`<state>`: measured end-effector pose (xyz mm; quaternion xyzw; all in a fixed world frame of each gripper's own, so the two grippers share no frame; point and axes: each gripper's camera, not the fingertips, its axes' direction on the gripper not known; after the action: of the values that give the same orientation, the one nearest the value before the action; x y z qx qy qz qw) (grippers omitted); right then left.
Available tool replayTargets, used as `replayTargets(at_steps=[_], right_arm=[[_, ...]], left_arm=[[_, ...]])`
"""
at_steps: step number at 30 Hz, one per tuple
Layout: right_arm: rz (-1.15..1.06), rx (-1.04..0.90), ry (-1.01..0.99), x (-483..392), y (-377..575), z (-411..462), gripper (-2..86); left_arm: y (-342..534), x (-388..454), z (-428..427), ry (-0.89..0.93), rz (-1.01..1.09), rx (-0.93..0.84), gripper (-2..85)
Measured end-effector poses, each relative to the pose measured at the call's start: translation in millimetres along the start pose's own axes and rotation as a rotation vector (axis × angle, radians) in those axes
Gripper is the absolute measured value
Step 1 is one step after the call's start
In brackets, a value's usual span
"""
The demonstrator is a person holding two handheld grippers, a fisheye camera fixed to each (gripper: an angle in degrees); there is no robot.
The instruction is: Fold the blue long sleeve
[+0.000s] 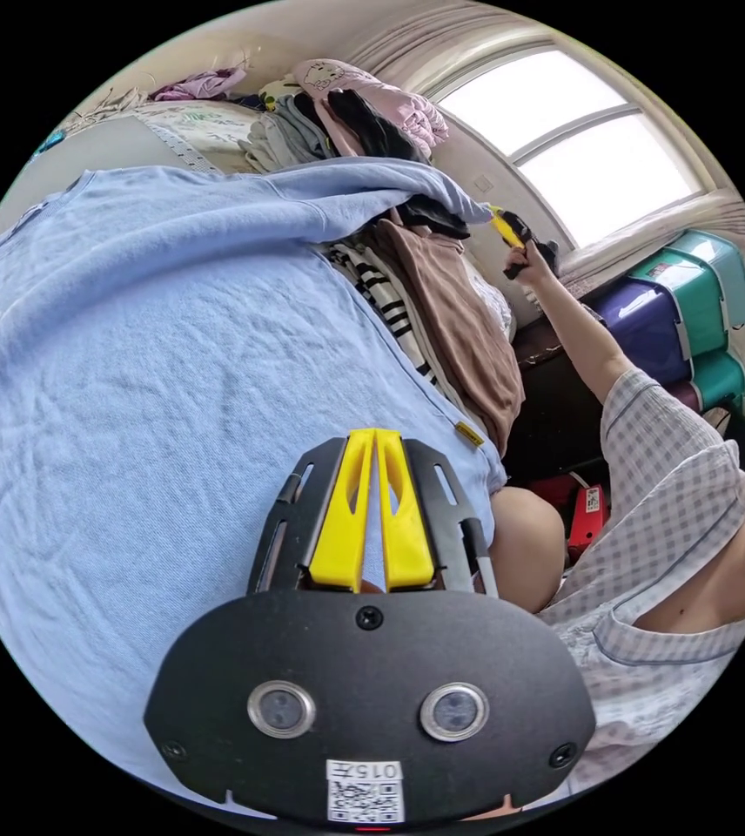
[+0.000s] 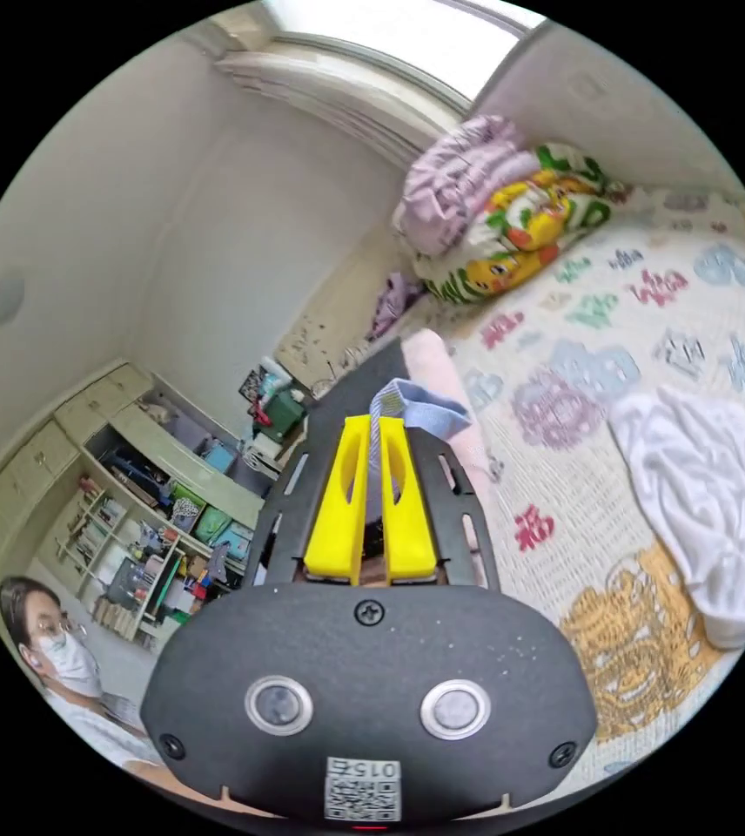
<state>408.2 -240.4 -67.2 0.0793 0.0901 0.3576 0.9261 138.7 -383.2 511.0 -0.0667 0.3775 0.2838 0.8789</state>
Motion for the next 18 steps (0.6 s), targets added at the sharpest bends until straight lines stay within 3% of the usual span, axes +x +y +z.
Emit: replayTargets(at_steps=[6,8,12,13,16,18], right_arm=[[-0.229,0.063,0.226,-81,-43,31,0.6],[-0.220,0.059,0.500,-97,-52,60,0.6],[-0.292,0.205,0.484,-114,-51,90,0.8],[-0.315,0.194,0.556,-118,-53,108,1.1],[-0.213,-0.010,1.080,-95,-59,172,2.5],[-0.218,-0.053,1.061,-80,-49,186,3.7]], left_arm=[[15,-12,-7,0.047,-0.022,0.001,-0.7],[22,-14,-9,0.049,-0.022,0.001,-0.8],[33,-16,-12,0.048,-0.022,0.000,-0.7],[37,-17,-13,0.050,-0.023,0.000,-0.7],[47,-21,-15,0.068,-0.031,0.000,-0.7],[54,-23,-17,0.077,-0.036,0.001,-0.8]])
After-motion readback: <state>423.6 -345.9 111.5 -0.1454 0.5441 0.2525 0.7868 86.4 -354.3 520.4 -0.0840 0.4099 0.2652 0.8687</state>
